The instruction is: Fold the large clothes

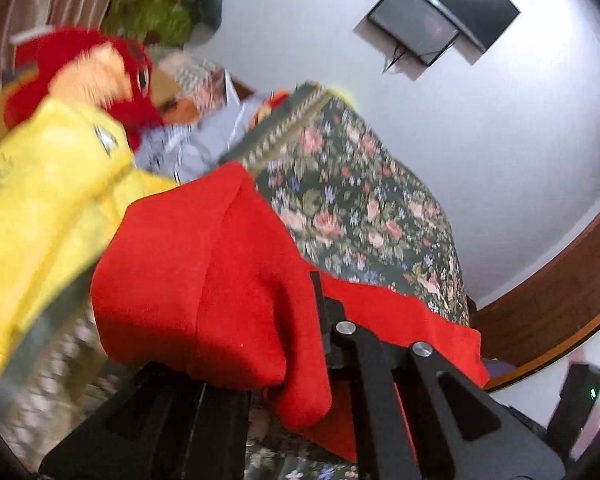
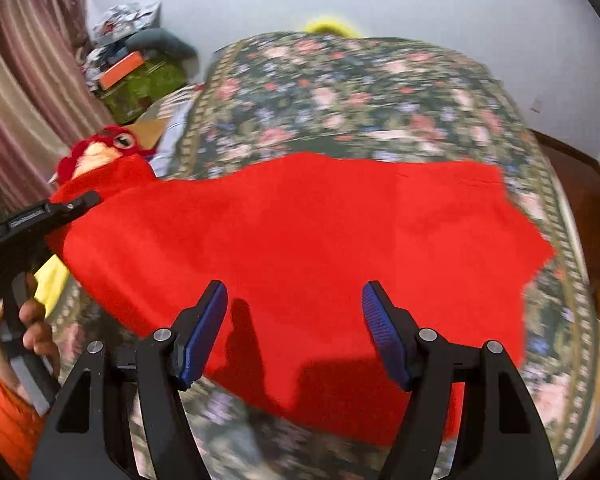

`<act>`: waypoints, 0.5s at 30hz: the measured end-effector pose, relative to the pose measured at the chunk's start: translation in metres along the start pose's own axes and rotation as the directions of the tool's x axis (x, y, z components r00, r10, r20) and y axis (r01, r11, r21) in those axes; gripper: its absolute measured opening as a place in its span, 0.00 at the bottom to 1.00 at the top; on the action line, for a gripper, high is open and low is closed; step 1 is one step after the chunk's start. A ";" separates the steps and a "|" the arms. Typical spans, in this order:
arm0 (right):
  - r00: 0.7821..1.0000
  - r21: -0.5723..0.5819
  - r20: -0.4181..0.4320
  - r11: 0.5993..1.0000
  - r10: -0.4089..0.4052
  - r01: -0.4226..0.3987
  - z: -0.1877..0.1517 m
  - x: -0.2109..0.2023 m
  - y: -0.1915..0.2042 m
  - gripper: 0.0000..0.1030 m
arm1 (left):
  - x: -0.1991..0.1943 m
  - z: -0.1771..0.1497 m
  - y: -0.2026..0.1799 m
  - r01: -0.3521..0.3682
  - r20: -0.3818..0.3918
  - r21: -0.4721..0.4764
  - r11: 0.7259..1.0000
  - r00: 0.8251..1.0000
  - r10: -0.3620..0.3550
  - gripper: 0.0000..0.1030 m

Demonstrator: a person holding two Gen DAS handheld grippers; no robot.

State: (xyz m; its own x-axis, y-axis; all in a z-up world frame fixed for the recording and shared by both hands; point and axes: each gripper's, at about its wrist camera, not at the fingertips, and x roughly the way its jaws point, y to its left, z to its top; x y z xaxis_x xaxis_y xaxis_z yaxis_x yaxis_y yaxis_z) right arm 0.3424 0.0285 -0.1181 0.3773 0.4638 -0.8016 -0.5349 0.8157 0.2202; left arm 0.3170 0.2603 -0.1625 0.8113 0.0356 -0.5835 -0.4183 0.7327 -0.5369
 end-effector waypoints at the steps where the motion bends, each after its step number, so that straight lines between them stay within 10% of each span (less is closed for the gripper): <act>1: 1.000 -0.013 -0.009 1.000 0.013 -0.013 0.001 0.007 0.009 0.64 | -0.008 0.002 -0.002 -0.015 0.021 0.024 1.000 1.000 0.014 0.05; 9: 0.978 -0.121 -0.189 0.987 0.084 -0.108 -0.018 0.074 0.060 0.75 | -0.032 0.001 -0.017 -0.145 0.150 0.238 0.960 0.982 0.111 0.05; 15: 0.980 -0.146 -0.174 0.982 0.096 -0.122 -0.020 0.061 0.056 0.75 | -0.020 -0.015 -0.052 -0.125 0.141 0.341 0.932 0.987 0.081 0.05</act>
State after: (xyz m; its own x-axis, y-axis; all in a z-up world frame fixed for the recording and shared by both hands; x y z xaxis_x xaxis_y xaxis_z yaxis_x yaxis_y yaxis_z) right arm 0.3199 0.0954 -0.1660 0.1874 0.4725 -0.8612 -0.6813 0.6941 0.2326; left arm 0.3166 0.2116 -0.1318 0.8246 0.1903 -0.5328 -0.3520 0.9098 -0.2198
